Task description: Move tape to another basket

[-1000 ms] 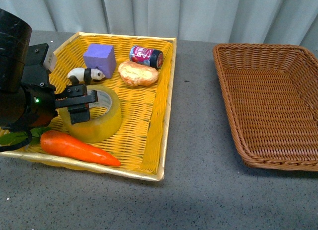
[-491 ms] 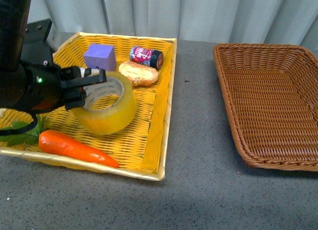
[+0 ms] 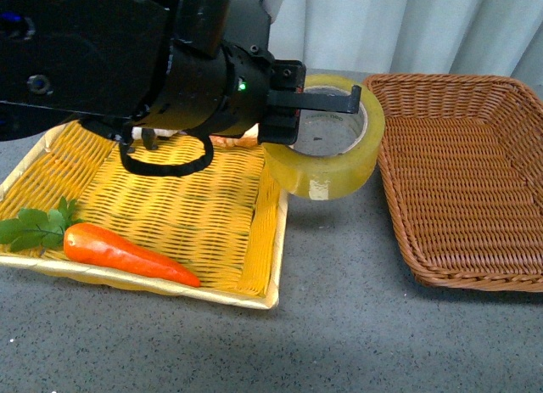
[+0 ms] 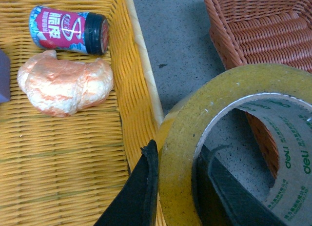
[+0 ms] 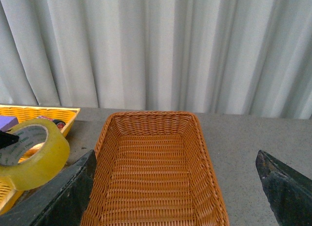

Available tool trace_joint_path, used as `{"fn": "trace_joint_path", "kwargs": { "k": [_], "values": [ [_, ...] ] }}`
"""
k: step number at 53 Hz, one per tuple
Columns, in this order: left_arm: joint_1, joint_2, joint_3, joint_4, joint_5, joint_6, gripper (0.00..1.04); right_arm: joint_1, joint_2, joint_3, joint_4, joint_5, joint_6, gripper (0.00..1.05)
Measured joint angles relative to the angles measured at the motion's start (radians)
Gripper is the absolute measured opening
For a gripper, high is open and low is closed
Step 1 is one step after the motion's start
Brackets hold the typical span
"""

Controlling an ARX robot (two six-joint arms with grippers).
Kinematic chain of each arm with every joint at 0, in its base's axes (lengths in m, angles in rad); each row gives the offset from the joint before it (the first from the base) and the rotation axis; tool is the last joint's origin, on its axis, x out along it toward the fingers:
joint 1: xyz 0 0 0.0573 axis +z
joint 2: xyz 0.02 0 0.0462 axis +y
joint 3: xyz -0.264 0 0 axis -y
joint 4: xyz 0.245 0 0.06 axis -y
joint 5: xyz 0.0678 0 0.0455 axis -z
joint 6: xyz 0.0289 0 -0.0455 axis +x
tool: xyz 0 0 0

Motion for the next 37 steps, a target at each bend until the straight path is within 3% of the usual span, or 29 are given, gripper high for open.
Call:
{"fn": "trace_joint_path", "kwargs": {
  "k": [18,20,24,26,30,37],
  "values": [
    [-0.046,0.027,0.069,-0.027,-0.020,-0.008,0.17,0.004,0.004,0.001,-0.005,0.017,0.004,0.96],
    [-0.047,0.027,0.069,-0.028,-0.019,-0.008,0.17,0.037,0.033,0.026,-0.057,0.101,0.025,0.96],
    [-0.048,0.027,0.069,-0.032,-0.019,-0.008,0.17,0.161,0.201,0.118,-0.233,0.470,0.060,0.96],
    [-0.048,0.027,0.070,-0.032,-0.020,-0.008,0.17,0.166,0.253,0.135,-0.223,0.534,0.057,0.96],
    [-0.048,0.027,0.070,-0.032,-0.019,-0.008,0.17,0.122,0.341,0.183,-0.181,0.504,0.058,0.96],
    [-0.047,0.027,0.070,-0.032,-0.023,-0.008,0.17,0.000,0.522,0.288,-0.060,0.304,0.033,0.96]
  ]
}}
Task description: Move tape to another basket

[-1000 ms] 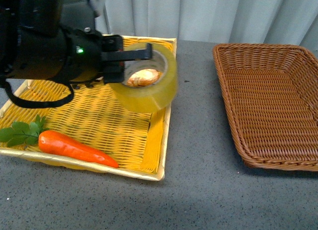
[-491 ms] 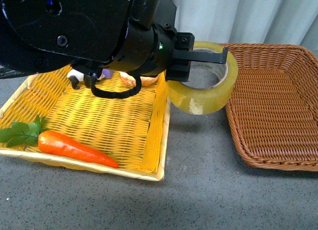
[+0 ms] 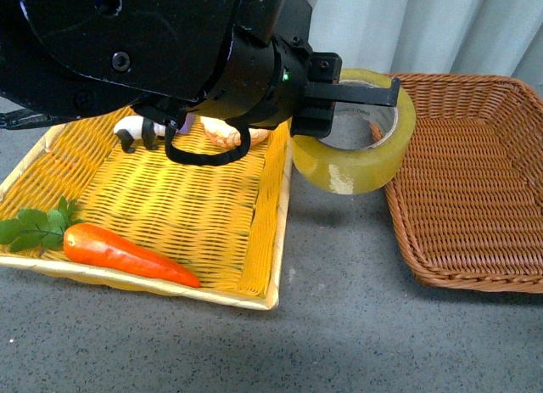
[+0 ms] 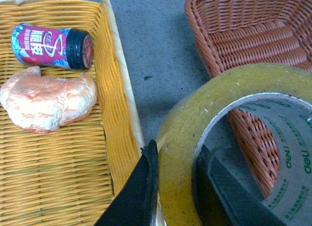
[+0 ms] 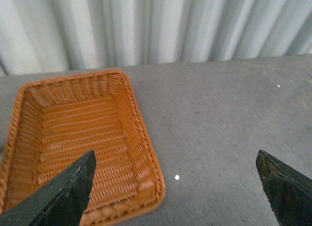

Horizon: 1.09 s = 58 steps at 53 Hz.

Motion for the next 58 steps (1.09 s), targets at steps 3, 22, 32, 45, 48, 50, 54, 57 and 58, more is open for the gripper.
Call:
{"fn": "trace_joint_path", "kwargs": {
  "k": [3,22,32,45,48,50,54,57,58],
  "values": [
    [0.000,0.000,0.001,0.000,0.002,0.000,0.17,-0.048,0.093,0.055,0.040,-0.105,-0.009,0.96],
    [0.000,0.000,0.001,0.000,0.001,0.000,0.17,-0.067,0.735,0.475,-0.019,-0.559,-0.222,0.96],
    [-0.002,0.000,0.001,0.000,0.003,0.000,0.17,0.018,0.982,0.721,-0.162,-0.647,-0.348,0.96],
    [-0.001,0.000,0.001,0.000,0.001,0.000,0.17,0.116,1.259,1.001,-0.353,-0.706,-0.521,0.96],
    [-0.001,0.000,0.001,0.000,0.001,0.000,0.17,0.133,1.296,1.039,-0.389,-0.705,-0.551,0.96],
    [-0.001,0.000,0.001,0.000,0.001,0.000,0.17,0.145,1.325,1.067,-0.401,-0.695,-0.576,0.96],
    [-0.001,0.000,0.001,0.000,0.001,0.000,0.17,0.159,1.366,1.106,-0.414,-0.691,-0.595,0.96],
    [-0.001,0.000,0.001,0.000,0.001,0.000,0.17,0.167,1.389,1.130,-0.420,-0.688,-0.600,0.96],
    [-0.001,0.000,0.001,0.000,0.001,0.000,0.17,0.169,1.395,1.136,-0.420,-0.687,-0.600,0.96]
  ]
}}
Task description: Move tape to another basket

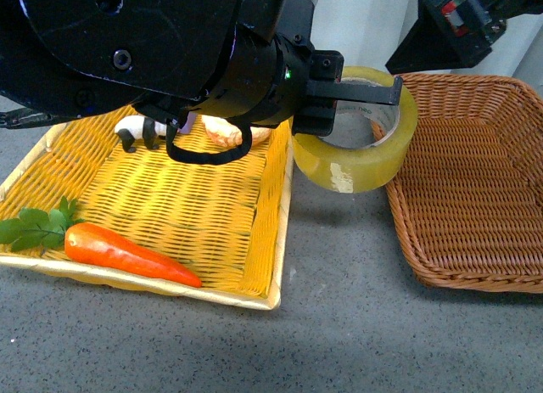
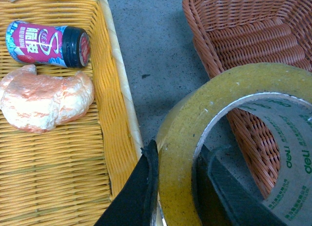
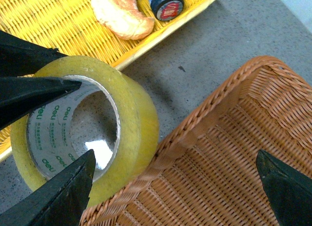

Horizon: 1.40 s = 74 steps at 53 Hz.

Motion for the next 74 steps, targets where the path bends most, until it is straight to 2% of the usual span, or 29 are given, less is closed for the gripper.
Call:
{"fn": "trace_joint_path", "kwargs": {
  "k": [36,43,48,50,56,58,62,64,69,74],
  "values": [
    [0.000,0.000,0.000,0.000,0.000,0.000,0.17,0.066,0.189,0.183,-0.138,0.069,-0.071,0.96],
    [0.000,0.000,0.000,0.000,0.000,0.000,0.17,0.070,0.197,0.199,-0.153,0.076,-0.079,0.75],
    [0.000,0.000,0.000,0.000,0.000,0.000,0.17,0.072,0.199,0.199,-0.166,0.074,-0.080,0.65],
    [0.000,0.000,0.000,0.000,0.000,0.000,0.17,0.075,0.200,0.199,-0.175,0.068,-0.078,0.56],
    [0.000,0.000,0.000,0.000,0.004,0.003,0.17,0.082,0.200,0.199,-0.189,0.068,-0.075,0.40],
    [-0.004,0.000,-0.003,0.013,-0.013,0.001,0.17,0.082,0.200,0.199,-0.195,0.065,-0.074,0.35],
    [-0.020,0.001,-0.042,0.148,-0.150,-0.049,0.18,0.077,0.202,0.205,-0.197,0.055,-0.052,0.27],
    [-0.027,0.001,-0.056,0.196,-0.209,-0.075,0.21,0.077,0.203,0.211,-0.196,0.064,-0.044,0.24],
    [-0.040,-0.009,-0.087,0.394,-0.353,-0.183,0.38,0.078,0.216,0.225,-0.195,0.106,-0.017,0.16],
    [-0.008,-0.056,-0.089,0.505,-0.375,-0.250,0.50,0.071,0.241,0.225,-0.199,0.143,-0.010,0.15]
  ]
}}
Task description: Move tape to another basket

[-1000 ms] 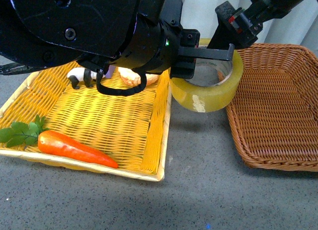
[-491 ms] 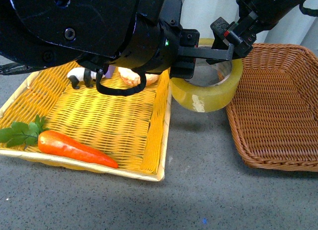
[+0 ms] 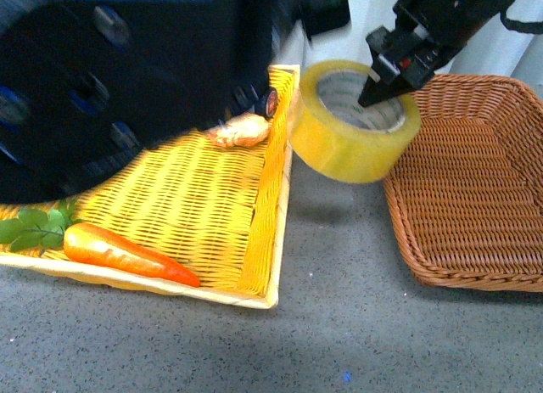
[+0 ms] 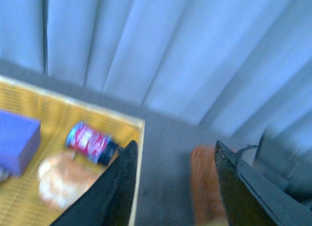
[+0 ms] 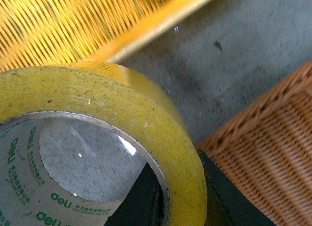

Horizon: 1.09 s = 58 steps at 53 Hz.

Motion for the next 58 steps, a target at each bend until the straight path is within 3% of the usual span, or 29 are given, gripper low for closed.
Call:
{"fn": "trace_joint_path", "kwargs": {
  "k": [8,17,25,36,49,58],
  "values": [
    [0.030,-0.070,0.005,0.028,0.015,-0.099,0.77,-0.058,0.071,0.026,0.016,0.077,0.048,0.15],
    [0.031,-0.066,0.003,0.002,0.005,-0.130,1.00,-0.092,0.074,0.077,0.027,0.106,0.085,0.15],
    [0.033,-0.054,0.000,-0.037,-0.019,-0.146,0.98,-0.148,0.071,0.097,0.041,0.140,0.102,0.15],
    [0.079,-0.042,-0.009,-0.149,-0.128,-0.173,0.98,-0.251,0.069,0.005,0.076,0.190,0.101,0.15],
    [0.132,-0.044,-0.008,-0.297,-0.145,-0.242,0.98,-0.270,0.076,-0.109,0.137,0.196,0.107,0.15],
    [0.170,-0.048,-0.008,-0.363,-0.155,-0.266,0.98,-0.278,0.061,-0.162,0.207,0.192,0.142,0.44]
  ]
}}
